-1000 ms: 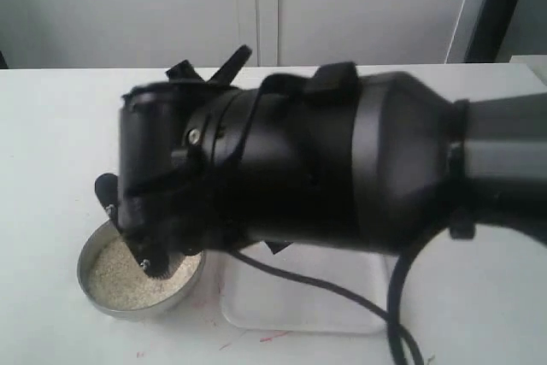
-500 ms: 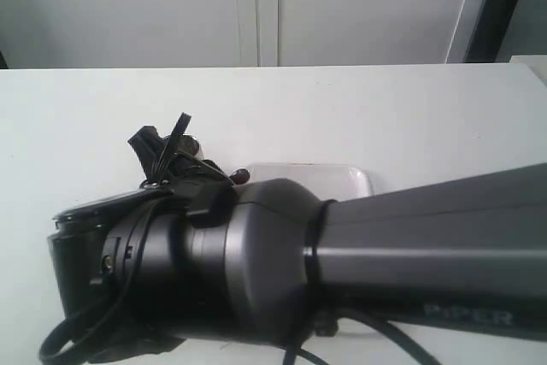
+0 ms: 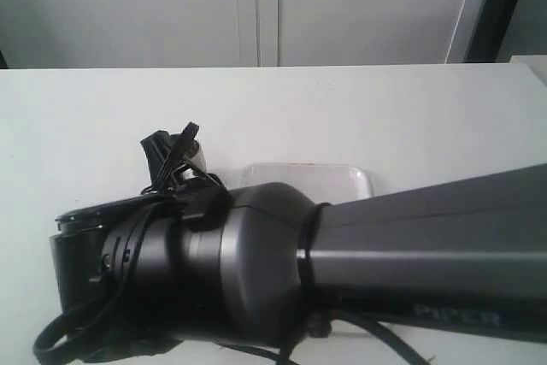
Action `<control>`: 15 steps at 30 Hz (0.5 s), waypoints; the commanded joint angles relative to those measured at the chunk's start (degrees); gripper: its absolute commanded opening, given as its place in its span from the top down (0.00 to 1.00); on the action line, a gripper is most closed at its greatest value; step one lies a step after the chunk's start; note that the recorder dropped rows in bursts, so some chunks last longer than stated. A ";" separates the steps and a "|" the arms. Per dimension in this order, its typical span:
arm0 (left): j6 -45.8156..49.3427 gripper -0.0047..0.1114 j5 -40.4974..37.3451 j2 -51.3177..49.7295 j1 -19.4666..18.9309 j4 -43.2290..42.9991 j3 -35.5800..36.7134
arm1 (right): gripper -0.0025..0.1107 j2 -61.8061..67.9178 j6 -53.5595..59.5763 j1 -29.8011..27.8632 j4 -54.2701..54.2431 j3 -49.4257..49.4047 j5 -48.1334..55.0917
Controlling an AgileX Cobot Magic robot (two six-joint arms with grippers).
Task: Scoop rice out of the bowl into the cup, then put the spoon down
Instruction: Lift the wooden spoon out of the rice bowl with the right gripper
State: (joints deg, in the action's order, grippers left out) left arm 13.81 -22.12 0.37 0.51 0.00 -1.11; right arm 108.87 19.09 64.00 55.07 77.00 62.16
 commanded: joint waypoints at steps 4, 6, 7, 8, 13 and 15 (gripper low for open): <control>-0.33 0.84 -2.77 -0.37 0.22 0.32 0.53 | 0.98 -0.19 -0.48 -0.05 -4.58 0.24 -0.14; -0.33 0.84 -2.77 -0.37 0.22 0.32 0.53 | 0.98 -0.19 -0.48 -0.05 -6.23 0.24 -0.52; -0.33 0.84 -2.77 -0.37 0.22 0.32 0.53 | 0.98 -0.19 -0.85 -0.05 -6.64 0.24 -0.63; -0.33 0.84 -2.77 -0.37 0.22 0.32 0.53 | 0.98 -0.19 -1.61 -0.05 -6.64 0.24 -0.75; -0.33 0.84 -2.77 -0.37 0.22 0.32 0.53 | 0.98 -0.19 -6.50 -0.05 -7.14 0.24 -1.09; -0.33 0.84 -2.77 -0.37 0.22 0.32 0.53 | 0.98 -0.19 -7.16 -0.18 -8.81 0.24 -1.09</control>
State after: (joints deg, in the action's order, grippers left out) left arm 13.81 -22.12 0.37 0.51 0.00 -1.11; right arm 108.87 13.32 64.00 47.73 77.00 61.27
